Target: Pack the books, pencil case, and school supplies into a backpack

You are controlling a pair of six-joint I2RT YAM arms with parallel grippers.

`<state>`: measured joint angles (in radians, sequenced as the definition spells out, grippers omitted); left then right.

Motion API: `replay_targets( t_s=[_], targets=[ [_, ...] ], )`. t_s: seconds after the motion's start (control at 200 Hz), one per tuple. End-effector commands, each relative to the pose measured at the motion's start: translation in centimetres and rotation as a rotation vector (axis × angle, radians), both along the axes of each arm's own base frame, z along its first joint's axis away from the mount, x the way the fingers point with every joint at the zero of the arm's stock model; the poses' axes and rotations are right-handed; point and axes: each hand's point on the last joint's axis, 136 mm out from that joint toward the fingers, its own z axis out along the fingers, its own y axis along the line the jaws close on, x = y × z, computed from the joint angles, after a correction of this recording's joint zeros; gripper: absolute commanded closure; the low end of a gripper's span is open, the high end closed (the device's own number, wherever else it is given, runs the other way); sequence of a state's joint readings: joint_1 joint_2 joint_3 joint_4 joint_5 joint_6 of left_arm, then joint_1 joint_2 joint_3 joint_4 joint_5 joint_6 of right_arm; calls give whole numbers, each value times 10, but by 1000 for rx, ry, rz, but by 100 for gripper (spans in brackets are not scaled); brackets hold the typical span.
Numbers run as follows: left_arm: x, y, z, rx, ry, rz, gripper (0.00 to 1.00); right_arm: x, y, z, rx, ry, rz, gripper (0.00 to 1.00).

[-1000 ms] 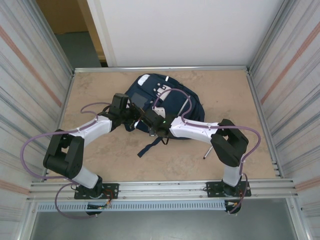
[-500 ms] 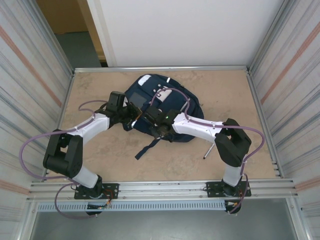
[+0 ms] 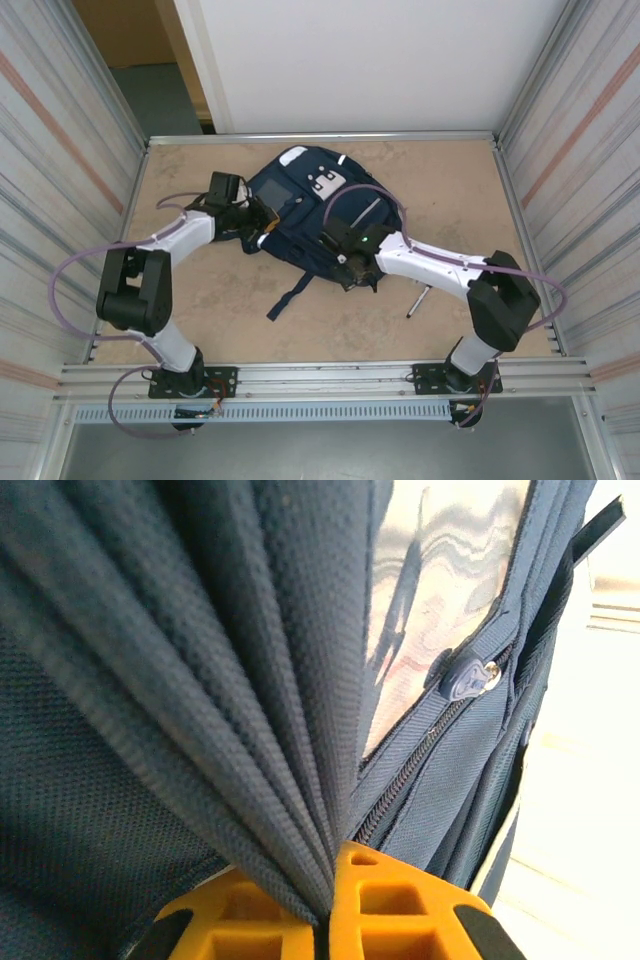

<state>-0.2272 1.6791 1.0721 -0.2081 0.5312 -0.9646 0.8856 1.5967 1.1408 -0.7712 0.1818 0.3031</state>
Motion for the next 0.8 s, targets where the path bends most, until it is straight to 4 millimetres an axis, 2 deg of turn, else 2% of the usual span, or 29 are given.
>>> replay_targets(
  t_s=[0.0,0.095,0.185,0.236,0.266,0.356,0.406,0.526,0.596,0.666,0.797],
  targets=[
    [39,16,21,-30,-81,-16,100,-21,-33,1,-67,34,24,100],
    [59,26,19,-4,-79,-27,96,-22,-33,10,-9,-1,33,100],
    [77,35,20,-2,-64,-11,89,-22,-24,22,57,-12,47,100],
    [89,36,25,-16,-89,-5,77,-20,-14,28,115,-6,35,100],
    [95,36,28,-24,-95,-2,67,-20,-4,31,164,5,34,100],
    [100,34,43,-54,-110,2,62,-17,24,43,297,16,37,100],
    [93,32,52,-61,-121,4,57,-14,31,46,344,24,14,100],
    [55,25,60,-37,-131,-5,49,-2,27,53,413,50,-50,83],
    [27,18,49,16,-116,-16,47,5,22,53,445,68,-72,78],
    [3,1,34,55,-94,-54,45,14,17,51,447,63,-91,76],
    [-21,-31,10,74,-31,-129,45,27,17,49,463,73,-107,75]
  ],
)
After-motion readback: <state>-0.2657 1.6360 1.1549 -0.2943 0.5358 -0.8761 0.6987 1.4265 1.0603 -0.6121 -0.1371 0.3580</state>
